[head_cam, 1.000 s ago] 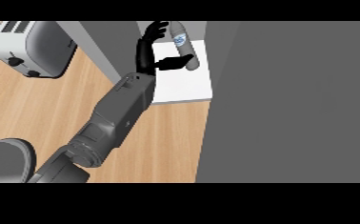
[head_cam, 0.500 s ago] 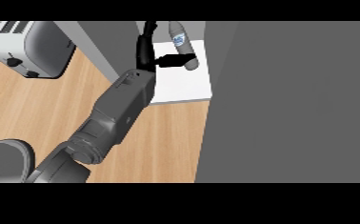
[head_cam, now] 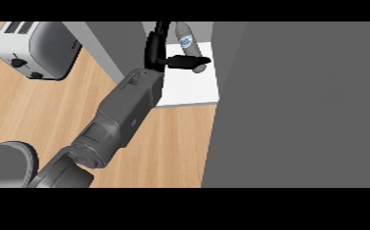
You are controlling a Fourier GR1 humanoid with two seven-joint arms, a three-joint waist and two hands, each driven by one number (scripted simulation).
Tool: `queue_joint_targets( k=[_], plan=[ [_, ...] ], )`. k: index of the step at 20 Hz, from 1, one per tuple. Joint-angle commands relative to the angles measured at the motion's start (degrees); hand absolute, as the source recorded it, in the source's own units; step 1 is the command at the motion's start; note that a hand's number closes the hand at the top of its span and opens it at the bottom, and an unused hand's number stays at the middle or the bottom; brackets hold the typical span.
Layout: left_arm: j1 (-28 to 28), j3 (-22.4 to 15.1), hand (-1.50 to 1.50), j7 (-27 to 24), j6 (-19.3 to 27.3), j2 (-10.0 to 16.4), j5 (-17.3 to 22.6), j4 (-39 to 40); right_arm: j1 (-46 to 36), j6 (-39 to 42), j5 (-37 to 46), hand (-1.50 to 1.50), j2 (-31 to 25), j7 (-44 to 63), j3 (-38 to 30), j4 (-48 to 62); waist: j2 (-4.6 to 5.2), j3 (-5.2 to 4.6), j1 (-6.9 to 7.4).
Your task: Pick up the bottled water, place it into the cabinet and close the cabinet
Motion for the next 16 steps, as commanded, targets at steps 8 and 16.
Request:
queue_joint_targets(
  k=[8, 16],
  plan=[
    [5.58, -4.24, -1.50, 4.12, -7.74, -0.04, 6.34, -13.84, 2.93, -0.33, 2.80, -1.50, 1.21, 0.13, 1.81, -1.82, -1.01, 0.04, 1.81],
    [20.13, -9.84, 1.50, 8.61, -6.26, -0.04, 5.83, -32.01, -0.84, -1.89, 5.21, -1.50, 1.41, 6.85, 2.92, -4.86, -1.58, -0.02, 4.74]
  ],
)
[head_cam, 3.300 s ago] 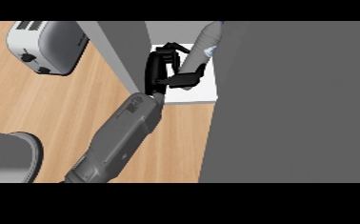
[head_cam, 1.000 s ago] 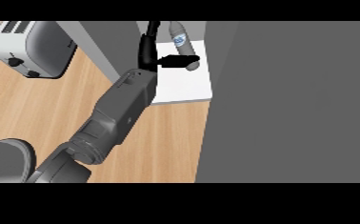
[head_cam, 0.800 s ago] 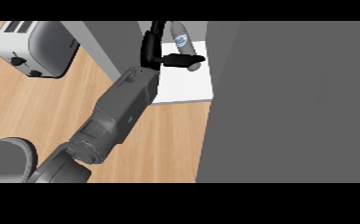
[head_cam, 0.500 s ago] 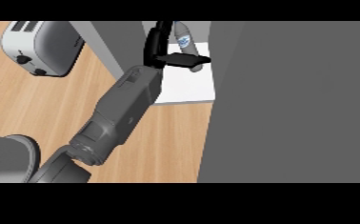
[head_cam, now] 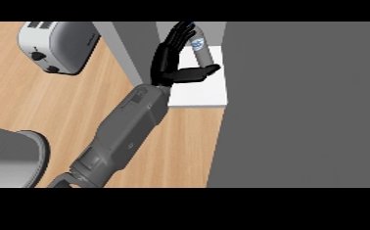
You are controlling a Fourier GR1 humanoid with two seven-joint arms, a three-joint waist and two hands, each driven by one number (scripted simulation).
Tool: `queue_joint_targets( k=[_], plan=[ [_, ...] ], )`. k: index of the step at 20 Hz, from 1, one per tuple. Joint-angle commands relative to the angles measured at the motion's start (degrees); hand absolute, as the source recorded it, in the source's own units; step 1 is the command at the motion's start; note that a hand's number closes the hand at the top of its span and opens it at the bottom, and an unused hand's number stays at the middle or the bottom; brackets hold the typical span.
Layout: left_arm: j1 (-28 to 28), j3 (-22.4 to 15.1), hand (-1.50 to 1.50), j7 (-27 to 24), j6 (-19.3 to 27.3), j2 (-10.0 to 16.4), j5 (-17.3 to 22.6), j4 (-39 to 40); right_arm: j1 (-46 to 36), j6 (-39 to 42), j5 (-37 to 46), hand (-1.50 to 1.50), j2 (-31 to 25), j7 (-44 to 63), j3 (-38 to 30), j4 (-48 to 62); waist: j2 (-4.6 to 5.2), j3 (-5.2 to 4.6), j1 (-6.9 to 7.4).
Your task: Pick up the bottled water, place it into the cabinet and close the cabinet
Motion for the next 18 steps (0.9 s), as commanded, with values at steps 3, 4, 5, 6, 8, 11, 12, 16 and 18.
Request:
queue_joint_targets(
  k=[3, 4, 5, 6, 8, 11, 12, 16, 18],
  plan=[
    [13.42, -5.03, 1.50, 5.10, 2.04, 1.80, -1.28, -18.25, 0.22, -0.28, 4.79, -1.50, -1.78, 2.77, 0.80, -4.99, -0.66, -0.01, 2.04],
    [14.94, -5.05, 1.50, 5.52, 3.91, 1.46, -1.24, -19.71, -0.99, -0.54, 5.26, -1.50, -2.80, 6.16, 0.38, -7.54, -0.55, -0.05, 1.89],
    [17.83, -6.10, 1.50, 6.22, 3.05, 3.39, -2.04, -22.63, -1.26, 0.96, 5.20, -1.50, -2.95, 2.31, 0.86, -2.66, -0.32, 0.01, 1.61],
    [19.66, -6.36, 1.50, 6.23, 2.36, 4.93, -1.90, -24.82, -1.84, 1.89, 5.64, -1.50, -4.65, 3.82, 1.21, -4.26, -0.45, -0.02, 1.92],
    [21.63, -7.86, 1.50, 8.71, 5.19, 5.63, -3.13, -28.50, -2.64, 4.14, 5.04, 1.50, -7.42, 5.68, 1.30, -4.77, -0.38, -0.01, 1.69],
    [28.54, -9.38, 1.50, 8.36, 5.60, 7.61, -3.85, -35.39, -3.34, 6.28, 3.26, 1.50, -10.28, 10.22, 2.48, -6.95, -0.26, -0.03, 1.56],
    [32.28, -9.49, 1.50, 7.84, 4.50, 9.62, -3.67, -39.04, -5.12, 5.86, 5.30, 1.50, -8.17, 8.86, 5.52, -2.76, -0.18, -0.03, 1.77],
    [41.42, -11.79, 1.50, 8.05, 5.99, 13.86, -5.74, -49.43, -7.17, 4.96, 2.43, 1.50, -5.92, 17.52, 10.65, -7.55, -0.10, -0.06, 1.64],
    [43.66, -10.23, 1.50, 9.71, 6.26, 16.60, -5.41, -54.46, -9.63, 3.16, 4.77, 1.50, -1.58, 18.26, 15.72, -4.36, -0.02, -0.04, 1.32]
  ],
)
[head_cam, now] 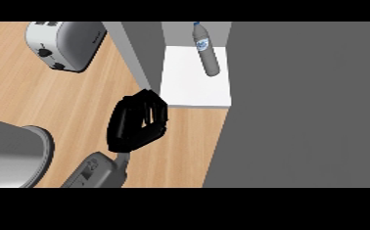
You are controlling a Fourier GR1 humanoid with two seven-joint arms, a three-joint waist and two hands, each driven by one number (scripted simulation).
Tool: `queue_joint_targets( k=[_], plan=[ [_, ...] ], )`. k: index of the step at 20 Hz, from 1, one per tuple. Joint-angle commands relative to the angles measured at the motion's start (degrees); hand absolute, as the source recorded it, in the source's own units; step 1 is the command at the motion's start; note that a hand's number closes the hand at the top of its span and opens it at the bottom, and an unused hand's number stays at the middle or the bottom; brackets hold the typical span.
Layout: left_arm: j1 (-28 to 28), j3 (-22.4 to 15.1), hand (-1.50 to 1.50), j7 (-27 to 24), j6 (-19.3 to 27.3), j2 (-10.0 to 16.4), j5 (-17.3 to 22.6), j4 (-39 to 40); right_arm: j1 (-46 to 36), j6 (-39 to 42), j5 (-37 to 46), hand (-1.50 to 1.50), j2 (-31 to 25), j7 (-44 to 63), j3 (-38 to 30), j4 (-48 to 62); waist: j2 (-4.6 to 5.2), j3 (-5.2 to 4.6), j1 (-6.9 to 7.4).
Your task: Pick up the bottled water, place it into the cabinet and close the cabinet
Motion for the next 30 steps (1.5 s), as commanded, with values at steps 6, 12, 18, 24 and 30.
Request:
queue_joint_targets(
  k=[6, 12, 18, 24, 30],
  plan=[
    [14.96, 4.85, 1.50, 0.46, -4.75, 10.75, 1.96, -15.41, -12.30, -2.50, 5.51, 1.50, 9.31, 16.14, 9.11, -3.26, 0.27, -0.07, -0.36],
    [21.79, 6.72, 1.50, -1.20, -5.14, 12.19, 1.44, -19.73, -20.23, -3.71, 9.66, 1.50, 21.04, 17.68, 17.14, 9.02, 0.28, -0.04, -0.25],
    [26.40, 9.33, 1.50, -3.55, -9.42, 14.14, 3.44, -20.85, -33.93, -5.69, 13.09, 1.50, 23.32, 19.54, 15.46, 14.57, 0.34, -0.13, 0.50],
    [29.13, 12.59, 1.50, -2.39, -11.90, 17.05, 6.01, -23.71, -39.39, -13.72, 13.00, 1.50, 23.19, 19.53, 11.40, 21.41, 0.53, -0.15, 1.64],
    [30.00, 14.87, 1.50, -3.22, -15.40, 18.74, 7.07, -23.20, -44.15, -15.87, 6.77, 1.50, 23.23, 18.88, 1.59, 27.50, 1.23, -0.07, 2.01]
  ],
)
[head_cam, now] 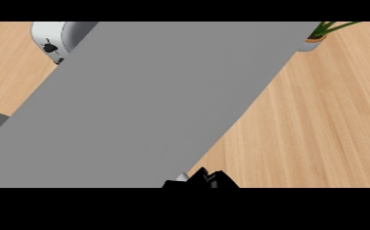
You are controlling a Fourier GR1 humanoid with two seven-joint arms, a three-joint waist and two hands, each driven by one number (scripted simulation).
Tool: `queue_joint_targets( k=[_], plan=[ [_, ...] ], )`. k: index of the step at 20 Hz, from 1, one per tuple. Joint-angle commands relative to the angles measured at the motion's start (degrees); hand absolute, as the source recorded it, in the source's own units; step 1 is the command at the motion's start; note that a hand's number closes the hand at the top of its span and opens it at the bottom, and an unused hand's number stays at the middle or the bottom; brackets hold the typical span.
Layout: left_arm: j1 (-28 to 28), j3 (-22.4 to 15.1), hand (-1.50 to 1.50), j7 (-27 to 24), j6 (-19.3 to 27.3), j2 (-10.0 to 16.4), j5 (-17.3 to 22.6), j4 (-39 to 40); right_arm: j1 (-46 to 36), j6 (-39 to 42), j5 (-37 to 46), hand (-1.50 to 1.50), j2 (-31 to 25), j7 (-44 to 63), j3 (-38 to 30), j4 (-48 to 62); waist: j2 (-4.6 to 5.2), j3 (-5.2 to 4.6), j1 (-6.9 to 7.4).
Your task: Pick up the bottled water, place it into the cabinet and close the cabinet
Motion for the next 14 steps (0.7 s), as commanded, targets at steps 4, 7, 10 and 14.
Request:
queue_joint_targets(
  k=[4, 7, 10, 14],
  plan=[
    [4.37, 3.74, 1.50, -0.35, -4.84, 3.41, 2.22, -1.55, -15.73, -3.71, -10.59, 1.50, 8.79, -2.09, -14.09, 21.22, 0.22, 0.12, 0.38],
    [4.17, 2.94, 1.50, -2.47, -5.71, 1.31, 0.58, 0.96, -18.04, 2.88, -19.31, 1.50, 8.91, -7.82, -21.11, 29.31, 0.39, 0.16, -0.43],
    [3.35, 5.64, 1.50, -0.28, -6.64, 2.89, 3.07, 0.14, -20.53, 5.28, -23.75, 1.50, 8.96, -12.57, -24.13, 39.58, 0.51, 0.17, -0.38],
    [4.87, 7.73, 1.50, 1.73, -6.56, 3.74, 4.46, -1.96, -23.32, 15.05, -26.64, 1.50, 6.95, -17.91, -32.39, 49.19, 0.27, 0.21, -1.10]
  ],
)
